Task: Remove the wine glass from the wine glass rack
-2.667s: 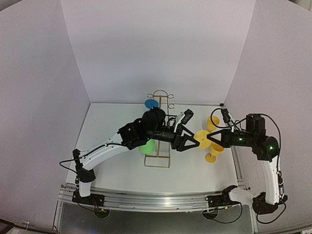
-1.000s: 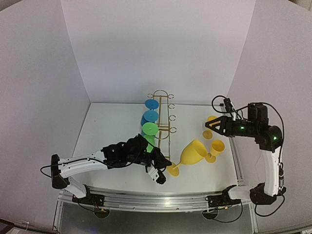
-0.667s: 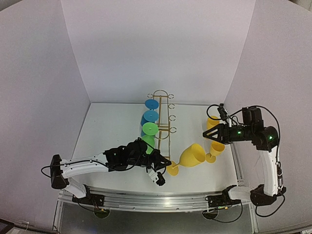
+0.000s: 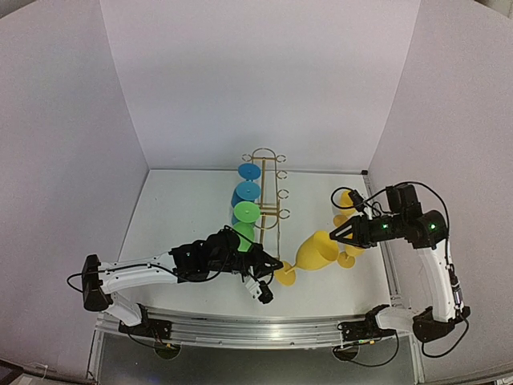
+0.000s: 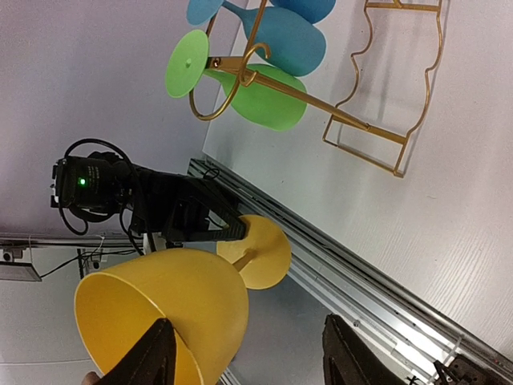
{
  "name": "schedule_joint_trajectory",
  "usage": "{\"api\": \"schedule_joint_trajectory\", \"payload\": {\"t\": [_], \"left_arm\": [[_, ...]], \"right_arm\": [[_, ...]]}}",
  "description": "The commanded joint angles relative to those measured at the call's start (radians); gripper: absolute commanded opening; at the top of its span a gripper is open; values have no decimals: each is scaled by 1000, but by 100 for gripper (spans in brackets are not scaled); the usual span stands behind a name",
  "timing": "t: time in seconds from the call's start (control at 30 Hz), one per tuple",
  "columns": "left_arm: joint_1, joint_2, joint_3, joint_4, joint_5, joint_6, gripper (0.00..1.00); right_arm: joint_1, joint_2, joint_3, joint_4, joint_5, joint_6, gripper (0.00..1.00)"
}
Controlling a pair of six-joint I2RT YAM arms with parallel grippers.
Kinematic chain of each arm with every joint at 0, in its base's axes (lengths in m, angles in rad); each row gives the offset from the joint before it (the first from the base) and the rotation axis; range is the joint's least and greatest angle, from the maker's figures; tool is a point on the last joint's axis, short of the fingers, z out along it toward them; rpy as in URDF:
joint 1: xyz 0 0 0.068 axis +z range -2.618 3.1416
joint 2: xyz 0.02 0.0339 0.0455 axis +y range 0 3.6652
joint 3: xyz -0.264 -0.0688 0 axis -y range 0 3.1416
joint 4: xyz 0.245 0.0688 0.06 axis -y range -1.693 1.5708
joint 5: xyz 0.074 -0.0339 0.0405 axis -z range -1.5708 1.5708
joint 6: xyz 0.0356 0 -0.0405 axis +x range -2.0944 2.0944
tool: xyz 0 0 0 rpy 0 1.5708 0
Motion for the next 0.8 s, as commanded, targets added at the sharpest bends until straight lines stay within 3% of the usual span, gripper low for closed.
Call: {"api": "schedule_joint_trajectory", "payload": {"t": [0.0, 0.27, 0.37, 0.47, 0.63, 0.7, 0.77], "left_arm": [[1, 10, 74, 56, -18, -15, 0], [0, 37, 123, 50, -85, -74, 0], [1, 34, 122, 43, -88, -83, 0], [1, 28, 118, 33, -89, -85, 0], [0, 21, 109, 34, -90, -101, 1], [1, 14, 97, 44, -93, -114, 10], [0, 3, 86, 46, -97, -127, 35]], "right_arm": [[26, 15, -1, 24, -13, -4, 48], [57, 23, -4, 18, -7, -13, 42], [57, 24, 0, 17, 13, -18, 28], [57, 29, 22, 18, 49, -19, 2], [57, 35, 75, 10, 200, 1, 0], [57, 29, 105, 4, 263, 8, 0], [57, 29, 139, -8, 318, 15, 0]]}}
